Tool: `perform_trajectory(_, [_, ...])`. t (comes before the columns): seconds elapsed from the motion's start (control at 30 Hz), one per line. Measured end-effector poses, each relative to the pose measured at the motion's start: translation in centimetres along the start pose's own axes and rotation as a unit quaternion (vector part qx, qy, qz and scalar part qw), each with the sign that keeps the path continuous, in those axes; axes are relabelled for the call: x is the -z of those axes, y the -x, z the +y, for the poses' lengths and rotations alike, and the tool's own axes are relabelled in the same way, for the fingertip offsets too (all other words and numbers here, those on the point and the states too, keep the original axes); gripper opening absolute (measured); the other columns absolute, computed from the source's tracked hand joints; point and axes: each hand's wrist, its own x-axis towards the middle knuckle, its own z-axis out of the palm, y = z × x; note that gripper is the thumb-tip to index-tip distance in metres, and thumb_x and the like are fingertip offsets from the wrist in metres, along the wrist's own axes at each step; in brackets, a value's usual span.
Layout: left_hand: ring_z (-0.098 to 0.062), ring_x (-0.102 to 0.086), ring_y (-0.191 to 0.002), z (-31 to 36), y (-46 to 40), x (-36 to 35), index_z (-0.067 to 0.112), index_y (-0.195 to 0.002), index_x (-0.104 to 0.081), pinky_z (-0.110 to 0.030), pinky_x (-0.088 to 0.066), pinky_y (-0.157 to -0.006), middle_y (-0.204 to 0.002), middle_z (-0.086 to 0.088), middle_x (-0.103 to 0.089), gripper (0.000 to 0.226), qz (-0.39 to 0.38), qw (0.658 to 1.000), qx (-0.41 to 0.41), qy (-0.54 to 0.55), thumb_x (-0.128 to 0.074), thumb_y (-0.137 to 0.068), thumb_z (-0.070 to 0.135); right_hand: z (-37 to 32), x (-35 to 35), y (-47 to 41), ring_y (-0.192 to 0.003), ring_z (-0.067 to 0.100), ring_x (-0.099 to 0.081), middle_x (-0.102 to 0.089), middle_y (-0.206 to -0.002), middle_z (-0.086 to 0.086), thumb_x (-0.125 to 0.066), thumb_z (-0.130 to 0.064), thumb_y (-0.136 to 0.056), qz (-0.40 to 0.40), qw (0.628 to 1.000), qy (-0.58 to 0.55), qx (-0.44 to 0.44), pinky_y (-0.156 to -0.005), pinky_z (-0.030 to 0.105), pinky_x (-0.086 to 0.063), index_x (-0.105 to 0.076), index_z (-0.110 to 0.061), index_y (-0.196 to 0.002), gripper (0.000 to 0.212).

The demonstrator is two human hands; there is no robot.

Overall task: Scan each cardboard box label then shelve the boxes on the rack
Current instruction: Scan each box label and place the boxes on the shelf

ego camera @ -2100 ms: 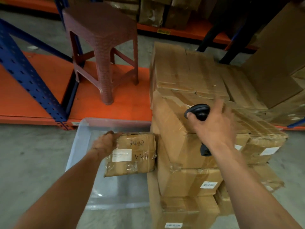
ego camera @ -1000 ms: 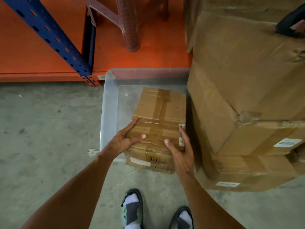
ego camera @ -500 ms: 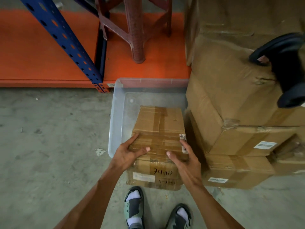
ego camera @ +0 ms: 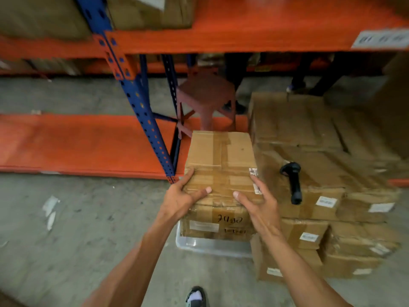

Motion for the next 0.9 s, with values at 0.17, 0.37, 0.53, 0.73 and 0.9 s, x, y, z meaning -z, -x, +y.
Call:
perform_trajectory(0.17, [0.008, -0.054, -0.124, 13.3, 4.3, 2.8, 0.049, -0.141, -0.050, -0.028, -0.042, -0.112, -0.143, 0.019, -0.055, 0.101, 0.024, 0.994, -0.106, -0.017, -0.089, -0.050, 0.072, -12.9, 4.0, 1.7, -0.101, -0.038, -0.044, -0.049, -0.115, -0.052, -0.089, -0.047, -0.078, 0.035, 0.994, -0.004, 0.108, -0.083, 0.003, -0.037, -0.057, -0.049, -0.138, 0.068])
perform_trajectory(0.37, [0.009, -0.060, -0.115, 25.2, 8.8, 3.9, 0.053, -0.139, -0.050, -0.025, -0.051, -0.102, -0.134, 0.025, -0.058, 0.093, 0.032, 0.975, -0.220, -0.003, -0.088, -0.055, 0.070, -24.5, 8.7, 3.5, -0.127, 0.008, -0.057, -0.057, -0.124, -0.038, -0.078, -0.068, -0.060, 0.082, 0.974, -0.003, 0.212, -0.109, 0.043, -0.049, -0.061, -0.056, -0.127, 0.070])
perform_trajectory(0.53, [0.014, -0.060, -0.105, 33.6, 11.2, 5.3, 0.050, -0.138, -0.053, -0.010, -0.051, -0.084, -0.126, 0.024, -0.058, 0.089, 0.049, 0.955, -0.293, -0.002, -0.087, -0.058, 0.068, -33.0, 11.1, 3.8, -0.130, 0.012, -0.055, -0.058, -0.130, -0.025, -0.078, -0.065, -0.062, 0.107, 0.955, -0.011, 0.278, -0.109, 0.043, -0.048, -0.059, -0.057, -0.122, 0.064])
perform_trajectory(0.73, [-0.010, -0.057, -0.119, 41.4, 10.5, 9.1, 0.047, -0.141, -0.051, -0.033, -0.049, -0.104, -0.135, 0.012, -0.053, 0.094, 0.080, 0.941, -0.330, -0.013, -0.085, -0.057, 0.071, -41.5, 10.6, 1.6, -0.123, 0.015, -0.059, -0.061, -0.126, -0.020, -0.078, -0.062, -0.066, 0.101, 0.940, -0.016, 0.325, -0.103, 0.046, -0.053, -0.060, -0.043, -0.138, 0.077])
perform_trajectory(0.9, [-0.014, -0.056, -0.119, 46.9, 6.8, 15.0, 0.046, -0.141, -0.053, -0.032, -0.049, -0.101, -0.136, 0.010, -0.051, 0.089, 0.103, 0.932, -0.347, -0.019, -0.083, -0.060, 0.070, -48.3, 6.5, -3.2, -0.118, 0.013, -0.061, -0.062, -0.121, -0.018, -0.076, -0.066, -0.064, 0.106, 0.931, -0.023, 0.349, -0.099, 0.036, -0.052, -0.063, -0.043, -0.137, 0.078])
